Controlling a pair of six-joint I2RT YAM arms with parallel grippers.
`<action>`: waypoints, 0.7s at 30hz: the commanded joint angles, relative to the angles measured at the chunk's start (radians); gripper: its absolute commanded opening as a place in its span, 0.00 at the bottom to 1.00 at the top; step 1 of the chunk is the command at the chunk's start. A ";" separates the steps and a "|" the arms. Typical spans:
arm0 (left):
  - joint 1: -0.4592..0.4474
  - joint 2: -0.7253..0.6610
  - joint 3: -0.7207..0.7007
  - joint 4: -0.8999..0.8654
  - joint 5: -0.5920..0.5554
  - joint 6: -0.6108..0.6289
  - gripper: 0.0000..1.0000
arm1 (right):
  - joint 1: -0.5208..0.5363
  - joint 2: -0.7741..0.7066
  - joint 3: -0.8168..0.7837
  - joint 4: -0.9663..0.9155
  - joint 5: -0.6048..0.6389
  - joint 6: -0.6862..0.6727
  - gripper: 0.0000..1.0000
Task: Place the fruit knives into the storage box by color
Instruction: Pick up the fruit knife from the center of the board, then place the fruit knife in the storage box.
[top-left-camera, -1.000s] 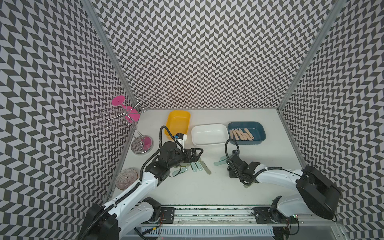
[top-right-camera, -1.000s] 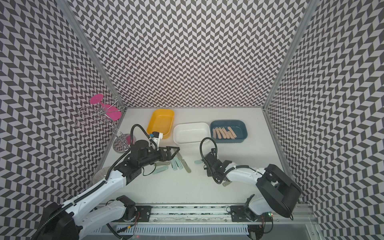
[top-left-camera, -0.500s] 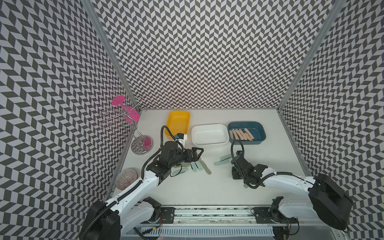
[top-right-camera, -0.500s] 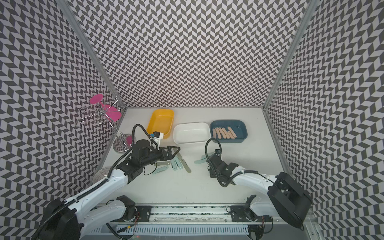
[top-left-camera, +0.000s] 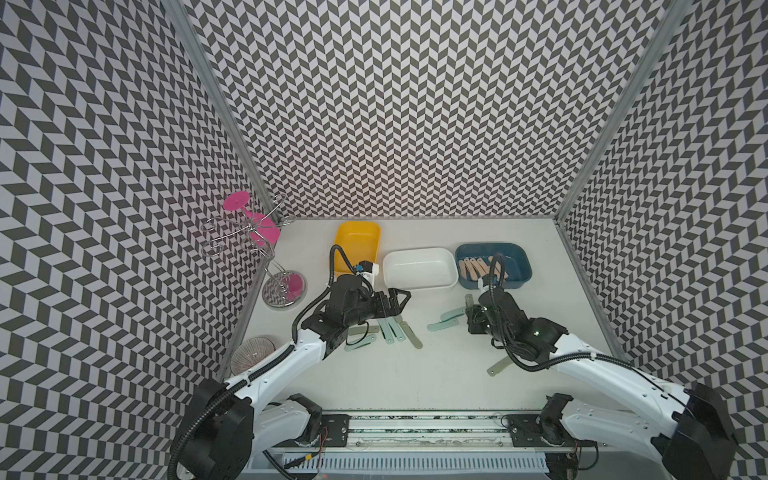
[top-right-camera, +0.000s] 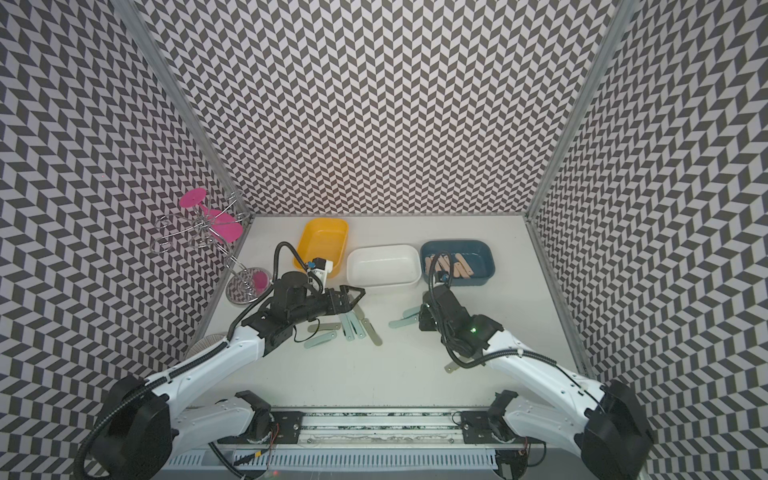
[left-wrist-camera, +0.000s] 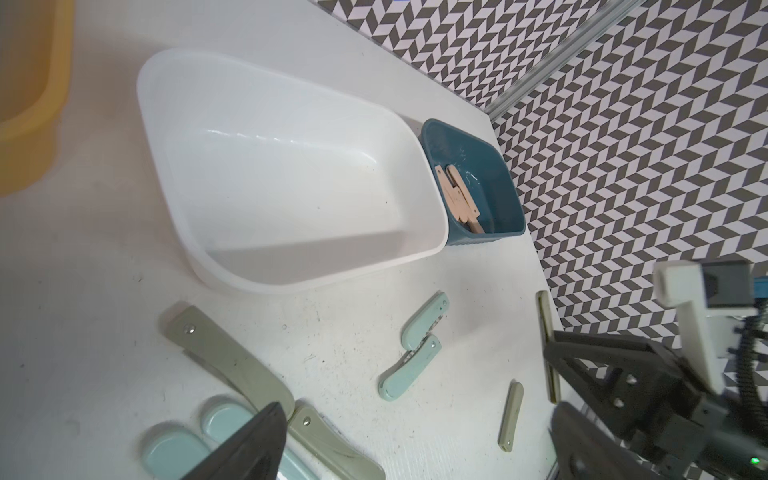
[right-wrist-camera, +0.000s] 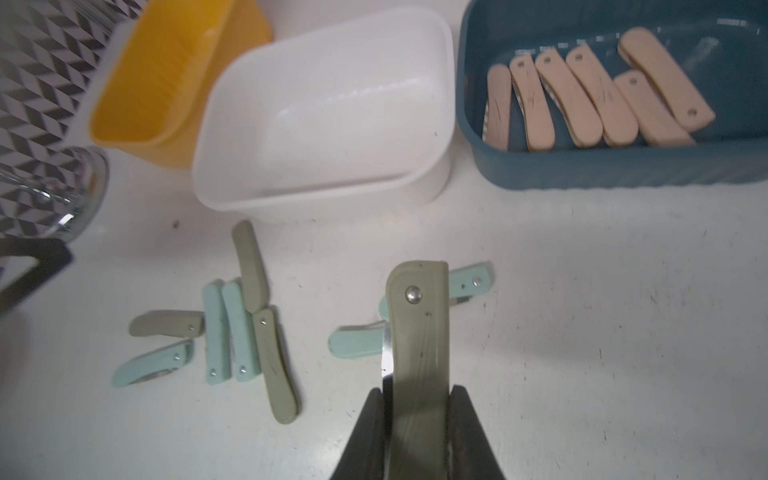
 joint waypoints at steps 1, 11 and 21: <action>-0.002 0.038 0.078 0.037 -0.006 0.029 1.00 | -0.022 0.049 0.124 0.059 -0.019 -0.079 0.19; 0.055 0.160 0.233 0.015 -0.014 0.063 1.00 | -0.062 0.365 0.393 0.162 -0.114 -0.169 0.19; 0.101 0.170 0.271 -0.008 0.006 0.070 1.00 | -0.154 0.642 0.542 0.165 -0.203 -0.206 0.19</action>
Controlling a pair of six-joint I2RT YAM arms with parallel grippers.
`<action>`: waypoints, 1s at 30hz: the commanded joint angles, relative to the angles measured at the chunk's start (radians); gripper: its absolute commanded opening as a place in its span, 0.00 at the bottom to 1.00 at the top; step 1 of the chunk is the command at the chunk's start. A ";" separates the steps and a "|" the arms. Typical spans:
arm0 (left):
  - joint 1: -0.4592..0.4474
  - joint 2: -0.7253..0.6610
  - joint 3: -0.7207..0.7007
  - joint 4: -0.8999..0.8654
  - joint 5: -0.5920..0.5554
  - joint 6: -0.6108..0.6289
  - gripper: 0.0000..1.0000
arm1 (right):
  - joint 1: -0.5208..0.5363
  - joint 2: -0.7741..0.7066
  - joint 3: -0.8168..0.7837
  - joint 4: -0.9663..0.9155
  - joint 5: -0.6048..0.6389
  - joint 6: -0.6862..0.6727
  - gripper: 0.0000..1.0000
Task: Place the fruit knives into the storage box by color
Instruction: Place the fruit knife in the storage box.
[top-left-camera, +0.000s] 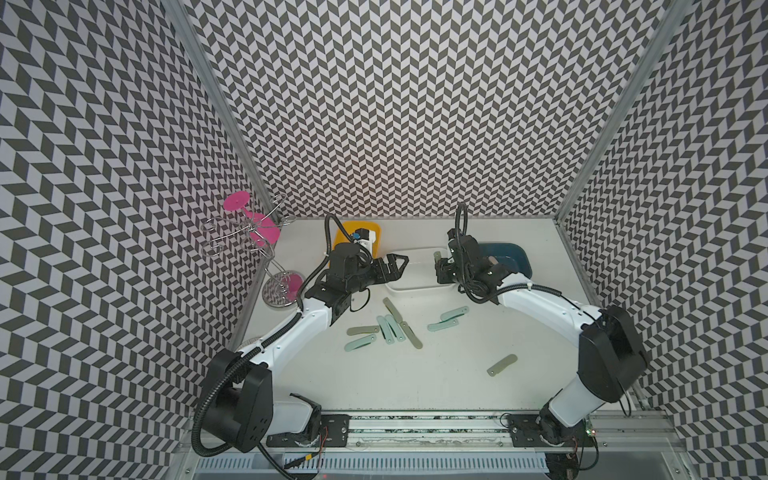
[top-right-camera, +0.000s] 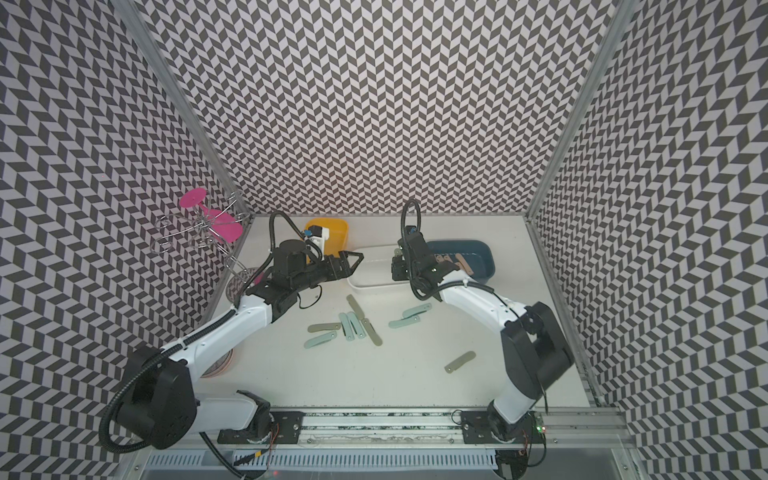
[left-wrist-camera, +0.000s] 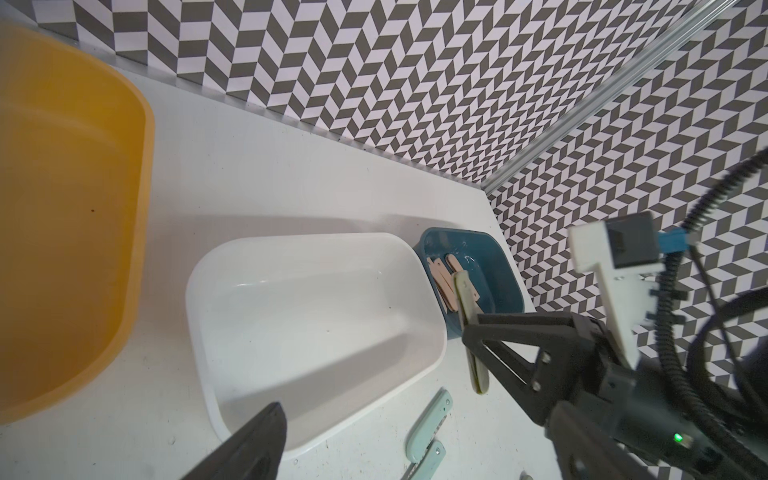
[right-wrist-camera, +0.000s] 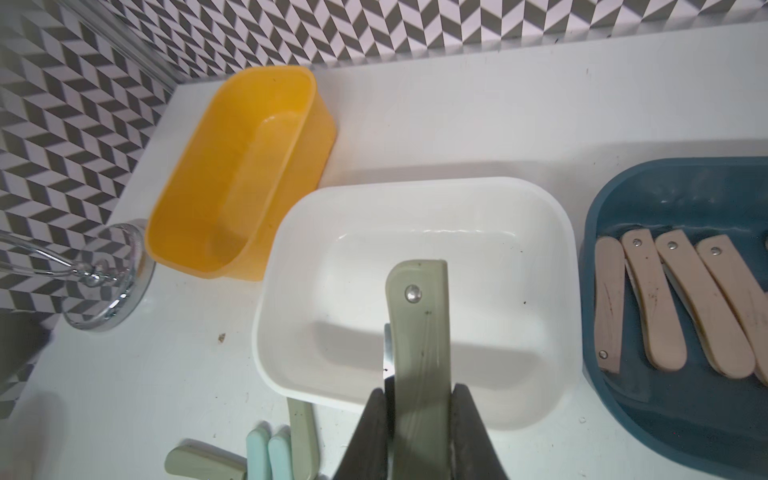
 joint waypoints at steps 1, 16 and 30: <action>0.006 -0.005 0.025 -0.017 0.006 0.016 1.00 | -0.028 0.078 0.084 0.025 -0.049 -0.042 0.19; 0.038 -0.043 0.016 -0.042 0.024 0.027 1.00 | -0.043 0.318 0.188 -0.001 0.044 -0.055 0.19; 0.047 -0.076 -0.002 -0.048 0.034 0.028 1.00 | -0.061 0.440 0.271 -0.033 0.087 -0.056 0.19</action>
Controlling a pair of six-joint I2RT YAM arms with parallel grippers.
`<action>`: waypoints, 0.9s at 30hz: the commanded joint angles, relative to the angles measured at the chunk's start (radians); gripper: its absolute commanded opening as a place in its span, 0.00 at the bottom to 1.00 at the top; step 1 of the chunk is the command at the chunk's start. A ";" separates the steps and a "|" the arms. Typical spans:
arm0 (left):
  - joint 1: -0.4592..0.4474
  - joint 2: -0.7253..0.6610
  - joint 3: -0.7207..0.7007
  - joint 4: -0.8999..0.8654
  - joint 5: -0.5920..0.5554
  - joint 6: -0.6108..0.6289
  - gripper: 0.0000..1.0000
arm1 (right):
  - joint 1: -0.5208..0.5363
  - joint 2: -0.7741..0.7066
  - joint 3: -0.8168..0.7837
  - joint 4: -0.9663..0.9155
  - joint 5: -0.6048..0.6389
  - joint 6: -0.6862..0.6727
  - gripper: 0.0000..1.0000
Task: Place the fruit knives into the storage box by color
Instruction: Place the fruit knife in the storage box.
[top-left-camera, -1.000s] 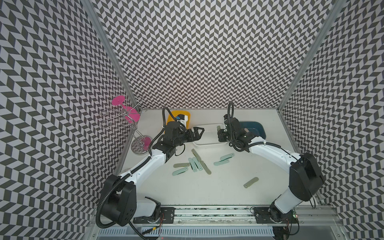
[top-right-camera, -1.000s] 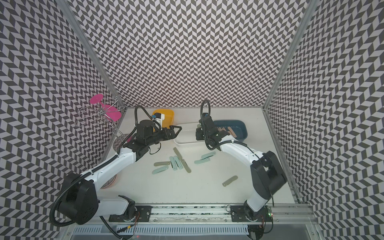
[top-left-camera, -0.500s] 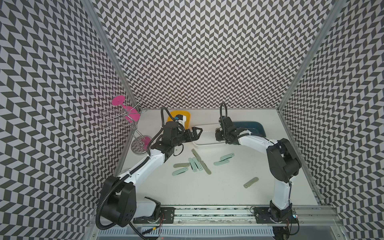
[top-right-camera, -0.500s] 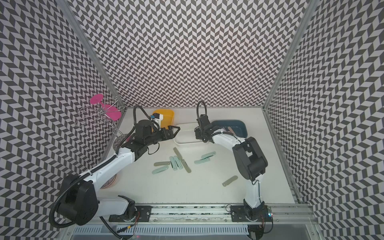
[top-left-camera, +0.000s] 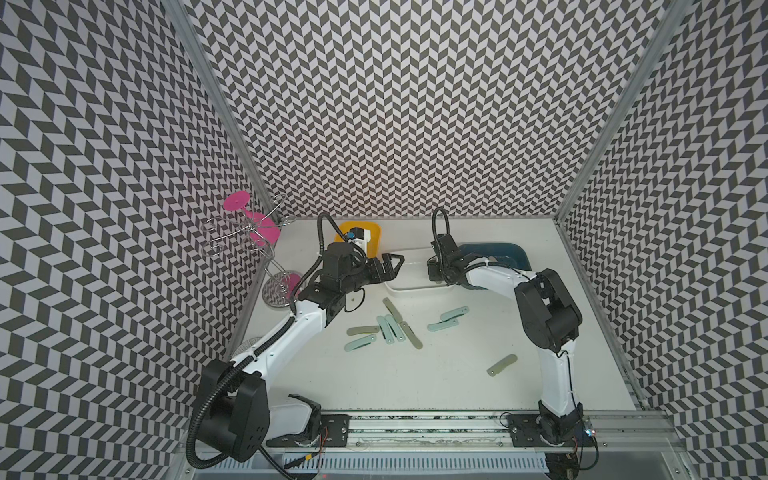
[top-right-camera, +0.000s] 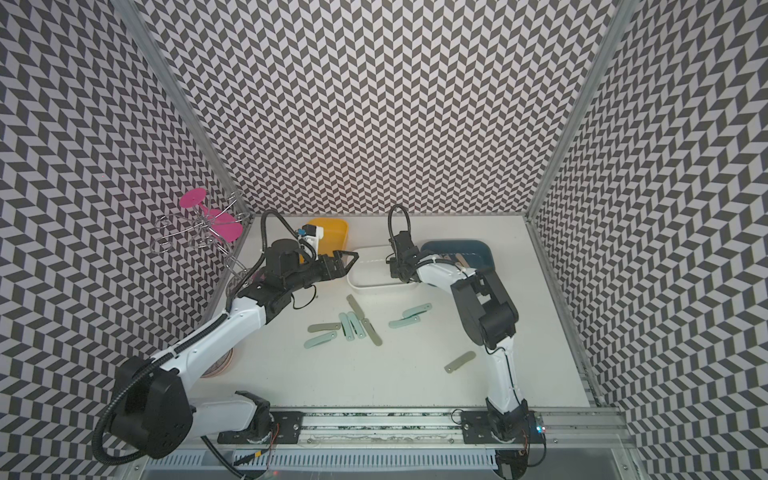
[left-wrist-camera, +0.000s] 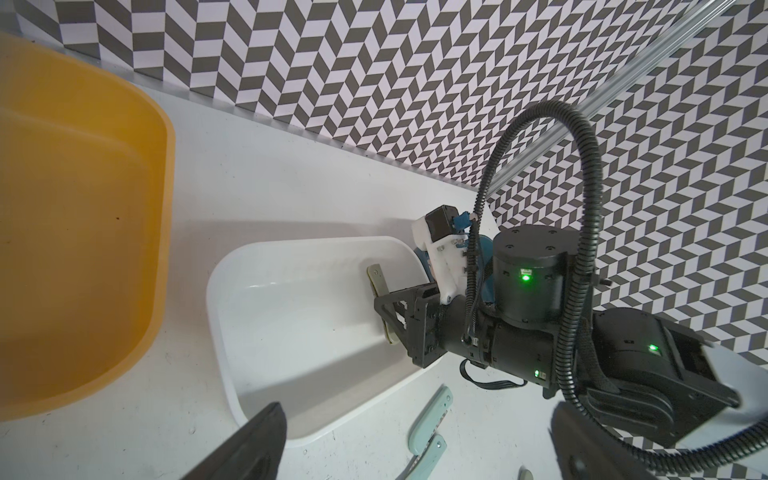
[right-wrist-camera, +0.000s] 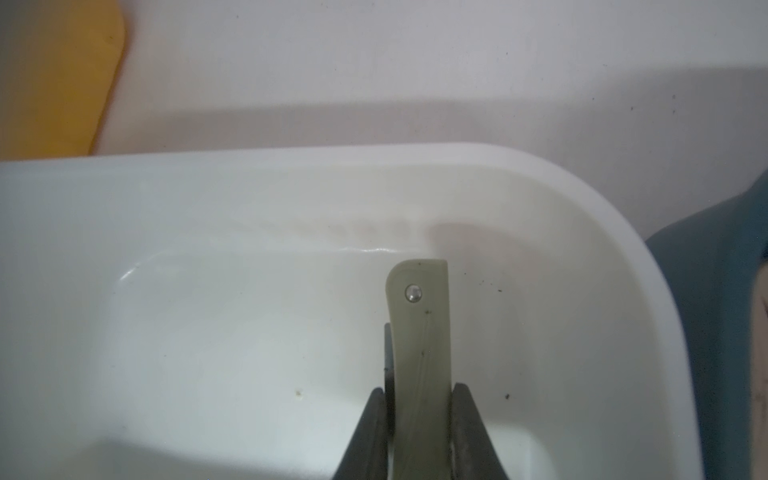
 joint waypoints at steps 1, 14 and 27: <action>0.007 -0.031 -0.004 -0.006 0.010 0.008 1.00 | -0.008 0.032 0.030 0.004 0.021 -0.006 0.19; 0.010 -0.059 -0.013 0.004 0.023 -0.005 1.00 | -0.013 0.071 0.065 -0.020 0.014 -0.015 0.30; 0.009 -0.068 -0.044 0.036 0.077 -0.023 1.00 | -0.014 -0.164 0.072 -0.036 -0.107 0.004 0.55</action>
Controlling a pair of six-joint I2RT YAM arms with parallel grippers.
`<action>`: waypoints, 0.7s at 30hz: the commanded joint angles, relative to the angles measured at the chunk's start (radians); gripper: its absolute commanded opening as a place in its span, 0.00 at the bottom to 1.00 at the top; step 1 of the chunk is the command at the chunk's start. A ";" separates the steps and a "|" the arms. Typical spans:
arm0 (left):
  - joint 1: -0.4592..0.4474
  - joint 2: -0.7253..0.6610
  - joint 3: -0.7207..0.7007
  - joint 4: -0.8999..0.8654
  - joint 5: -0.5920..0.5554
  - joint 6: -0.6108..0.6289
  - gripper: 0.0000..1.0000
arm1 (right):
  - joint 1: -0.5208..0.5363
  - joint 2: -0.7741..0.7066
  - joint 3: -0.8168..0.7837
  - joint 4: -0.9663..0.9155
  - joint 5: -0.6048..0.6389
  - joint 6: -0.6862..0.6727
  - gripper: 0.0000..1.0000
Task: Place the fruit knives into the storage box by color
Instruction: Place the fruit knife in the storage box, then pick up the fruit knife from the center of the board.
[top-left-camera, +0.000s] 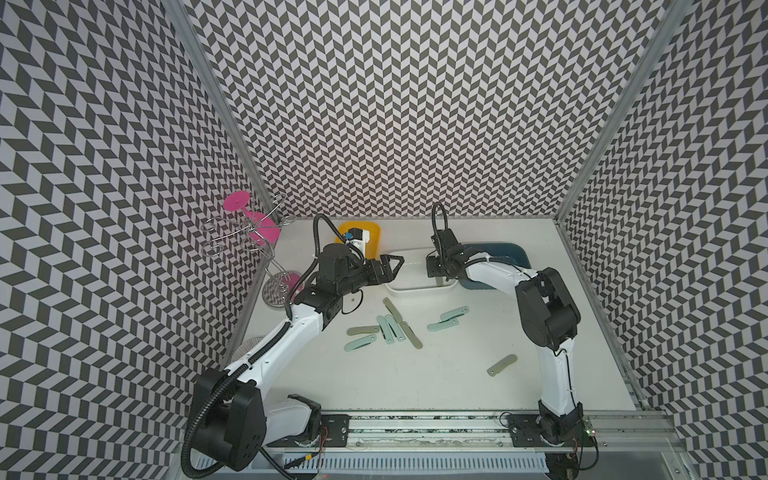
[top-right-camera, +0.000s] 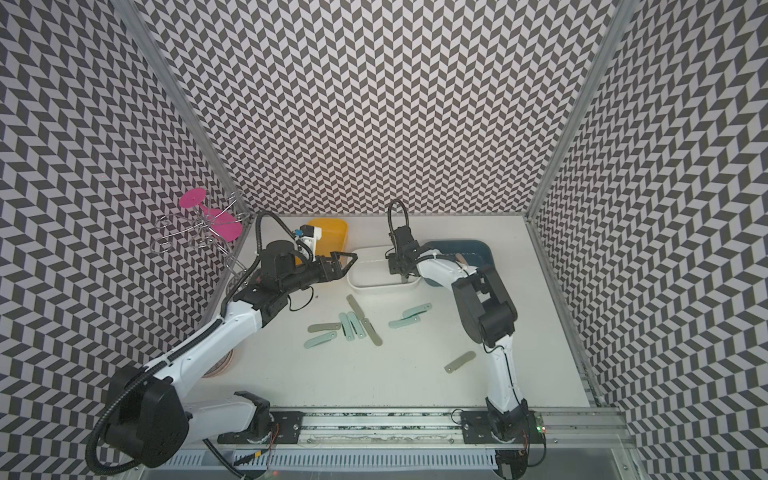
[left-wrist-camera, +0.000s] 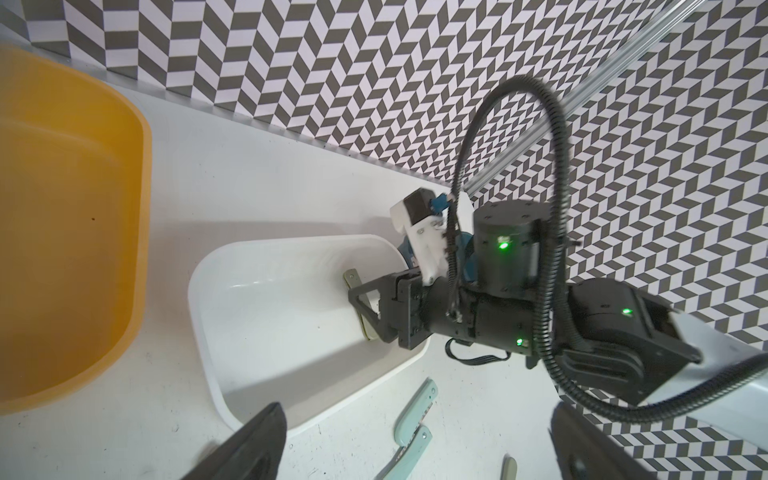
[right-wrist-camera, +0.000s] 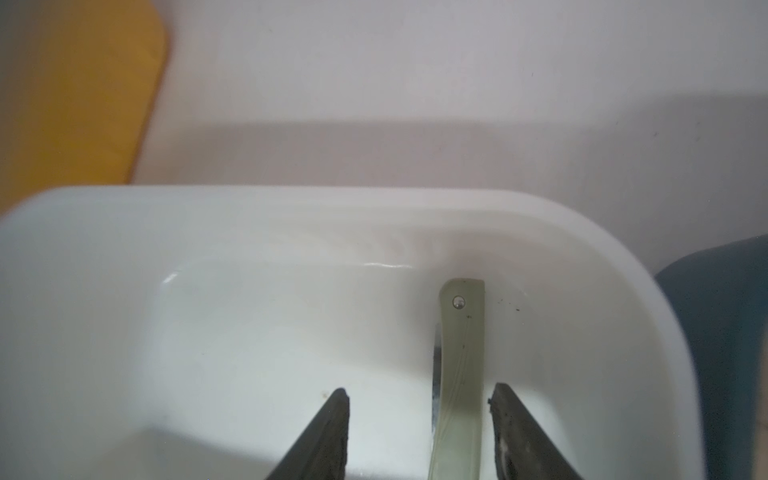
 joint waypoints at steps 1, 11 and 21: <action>0.006 -0.029 -0.027 0.038 0.030 -0.011 1.00 | -0.004 -0.157 -0.012 0.034 -0.037 0.022 0.55; 0.003 -0.079 -0.107 0.051 0.065 -0.023 1.00 | -0.003 -0.496 -0.374 0.047 0.048 0.175 0.64; -0.065 -0.108 -0.197 0.086 0.079 -0.037 1.00 | -0.005 -0.800 -0.800 -0.082 0.093 0.542 0.70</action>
